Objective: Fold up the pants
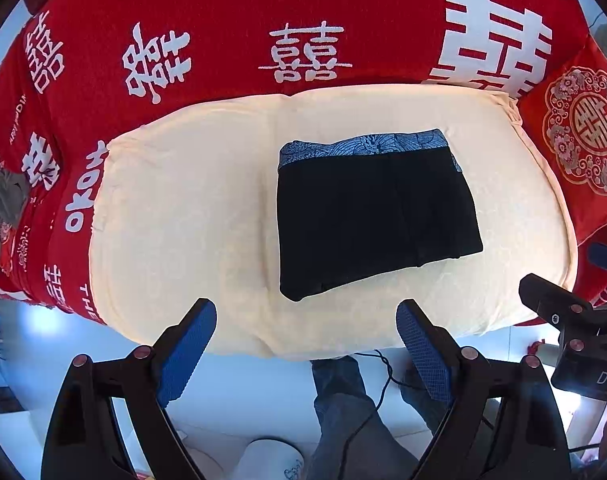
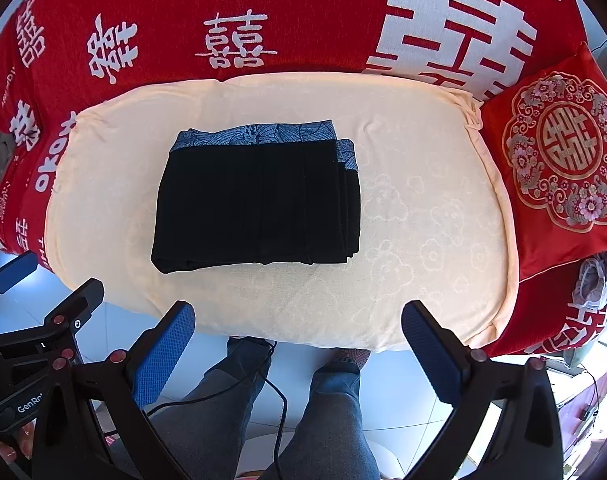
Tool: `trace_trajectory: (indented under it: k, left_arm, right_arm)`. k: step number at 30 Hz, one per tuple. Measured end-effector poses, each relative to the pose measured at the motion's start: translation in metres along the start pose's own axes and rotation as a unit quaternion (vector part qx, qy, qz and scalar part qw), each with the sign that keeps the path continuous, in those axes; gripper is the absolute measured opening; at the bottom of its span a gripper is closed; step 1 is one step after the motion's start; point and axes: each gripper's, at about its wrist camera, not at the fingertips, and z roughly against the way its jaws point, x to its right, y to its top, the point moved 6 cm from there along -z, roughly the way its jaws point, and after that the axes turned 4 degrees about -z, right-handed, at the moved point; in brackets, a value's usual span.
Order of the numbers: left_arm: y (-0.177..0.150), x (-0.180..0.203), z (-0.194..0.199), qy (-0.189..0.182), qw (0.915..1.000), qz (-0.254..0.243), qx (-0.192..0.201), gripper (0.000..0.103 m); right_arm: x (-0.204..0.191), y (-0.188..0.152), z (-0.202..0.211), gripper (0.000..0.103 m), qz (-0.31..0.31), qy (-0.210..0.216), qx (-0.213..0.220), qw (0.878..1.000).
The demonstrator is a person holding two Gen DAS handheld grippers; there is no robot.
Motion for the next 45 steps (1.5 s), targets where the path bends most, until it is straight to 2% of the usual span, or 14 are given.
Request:
trace_trajectory:
  k: [26,45]
  left_arm:
    - [-0.0019,-0.0011,0.0013,0.005,1.0,0.003,0.002,0.092]
    - [-0.0038,0.0034,-0.0015,-0.016,0.9998,0.007,-0.001,0.092]
  right_arm:
    - [-0.0052,-0.0023,0.0008,0.103,0.003,-0.001,0.002,1.0]
    - [-0.0049,-0.0036,0.0,0.103,0.002,-0.001,0.001,1.0]
